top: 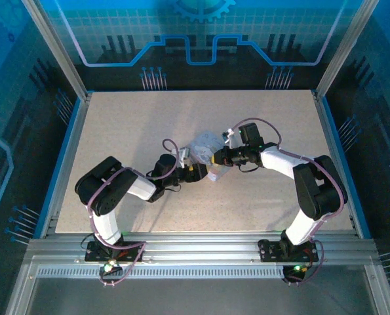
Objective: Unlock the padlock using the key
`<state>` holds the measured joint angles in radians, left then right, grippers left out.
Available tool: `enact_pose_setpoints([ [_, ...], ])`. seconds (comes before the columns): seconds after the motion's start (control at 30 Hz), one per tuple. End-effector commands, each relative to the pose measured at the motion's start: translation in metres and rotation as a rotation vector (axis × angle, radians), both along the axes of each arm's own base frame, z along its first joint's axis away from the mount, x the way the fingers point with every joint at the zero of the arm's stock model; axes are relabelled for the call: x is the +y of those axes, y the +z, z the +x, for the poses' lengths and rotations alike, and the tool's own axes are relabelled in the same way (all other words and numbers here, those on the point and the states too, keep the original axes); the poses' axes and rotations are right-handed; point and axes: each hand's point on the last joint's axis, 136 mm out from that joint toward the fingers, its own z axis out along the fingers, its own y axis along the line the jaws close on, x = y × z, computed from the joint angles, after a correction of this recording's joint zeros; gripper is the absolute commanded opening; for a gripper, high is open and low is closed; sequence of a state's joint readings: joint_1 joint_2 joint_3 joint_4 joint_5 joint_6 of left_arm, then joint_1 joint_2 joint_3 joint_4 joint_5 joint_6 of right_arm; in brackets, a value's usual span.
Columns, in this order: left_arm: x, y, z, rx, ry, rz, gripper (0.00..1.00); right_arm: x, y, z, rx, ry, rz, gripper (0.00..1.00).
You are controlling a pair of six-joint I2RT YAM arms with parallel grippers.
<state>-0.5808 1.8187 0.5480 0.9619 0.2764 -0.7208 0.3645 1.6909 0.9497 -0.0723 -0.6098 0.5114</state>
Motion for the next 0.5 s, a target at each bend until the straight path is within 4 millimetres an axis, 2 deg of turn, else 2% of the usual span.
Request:
enact_pose_setpoints([
  [0.0, -0.0023, 0.0056, -0.0025, -0.009, 0.007, -0.047, 0.76, -0.0076, -0.0250, -0.0077, 0.072, -0.015, -0.057, 0.01],
  [0.47, -0.0010, -0.0022, -0.0036, 0.016, 0.024, -0.064, 0.56, -0.0068, -0.0252, -0.0054, 0.075, -0.019, -0.056, 0.01],
])
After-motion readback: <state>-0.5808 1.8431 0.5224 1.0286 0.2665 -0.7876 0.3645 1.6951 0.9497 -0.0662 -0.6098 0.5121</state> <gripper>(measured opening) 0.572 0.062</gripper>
